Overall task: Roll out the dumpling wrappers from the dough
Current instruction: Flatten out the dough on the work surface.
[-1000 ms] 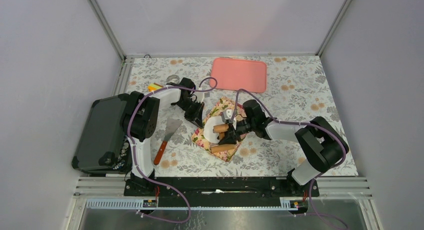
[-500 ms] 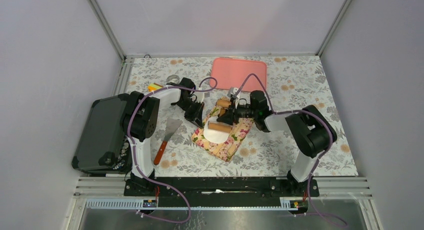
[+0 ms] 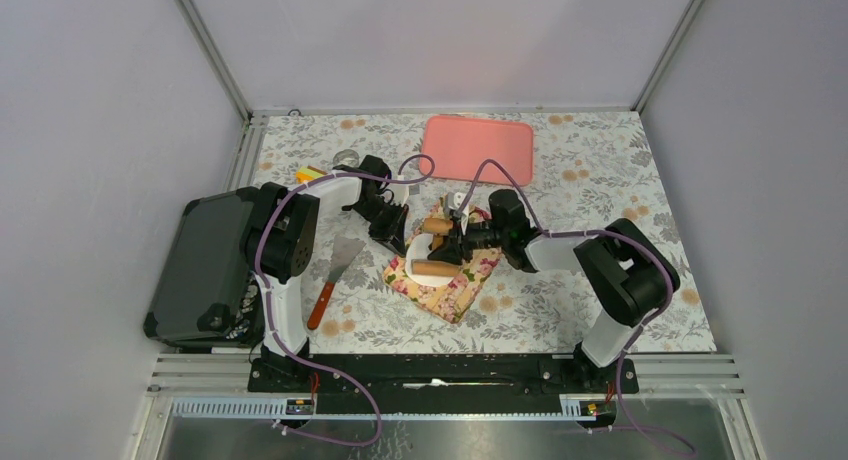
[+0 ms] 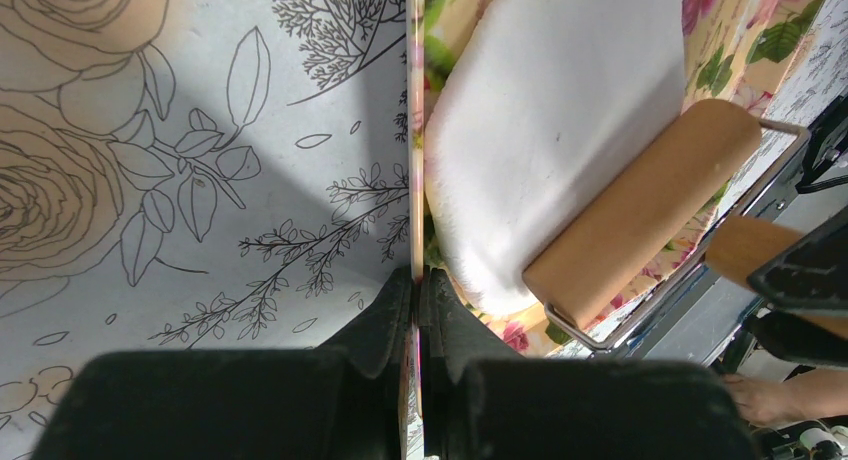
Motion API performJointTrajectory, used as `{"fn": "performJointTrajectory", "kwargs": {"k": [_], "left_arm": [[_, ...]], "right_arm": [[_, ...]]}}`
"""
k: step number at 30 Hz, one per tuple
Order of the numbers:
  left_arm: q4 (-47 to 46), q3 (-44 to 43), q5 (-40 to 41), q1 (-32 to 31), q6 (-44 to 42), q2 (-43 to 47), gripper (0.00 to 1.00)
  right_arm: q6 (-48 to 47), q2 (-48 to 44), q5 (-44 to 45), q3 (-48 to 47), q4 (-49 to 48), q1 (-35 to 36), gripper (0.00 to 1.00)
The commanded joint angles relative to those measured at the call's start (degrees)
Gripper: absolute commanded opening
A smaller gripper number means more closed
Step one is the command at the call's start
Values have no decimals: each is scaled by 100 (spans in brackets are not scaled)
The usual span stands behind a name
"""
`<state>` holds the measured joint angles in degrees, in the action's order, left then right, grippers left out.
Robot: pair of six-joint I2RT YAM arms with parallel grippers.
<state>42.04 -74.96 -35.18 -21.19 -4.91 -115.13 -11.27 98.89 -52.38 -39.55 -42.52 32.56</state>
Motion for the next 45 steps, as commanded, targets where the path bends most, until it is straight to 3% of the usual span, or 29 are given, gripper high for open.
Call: {"fn": "performJointTrajectory", "kwargs": {"k": [1, 13, 27, 32, 38, 45], "left_arm": [[-113, 245, 652, 27, -254, -186, 0], [-126, 245, 669, 27, -249, -186, 0], [-126, 248, 666, 27, -247, -185, 0], [-126, 254, 657, 30, -256, -187, 0], [-125, 245, 670, 27, -248, -194, 0], [-126, 245, 662, 27, -248, -194, 0]], "right_arm": [[-766, 27, 79, 299, 1567, 206, 0], [-1641, -76, -230, 429, 2733, 375, 0], [-2104, -158, -841, 505, 3137, 382, 0], [-968, -635, -916, 355, 2220, 252, 0], [1515, -599, -579, -28, -599, -412, 0], [1539, 412, -93, -430, -1287, -595, 0]]}}
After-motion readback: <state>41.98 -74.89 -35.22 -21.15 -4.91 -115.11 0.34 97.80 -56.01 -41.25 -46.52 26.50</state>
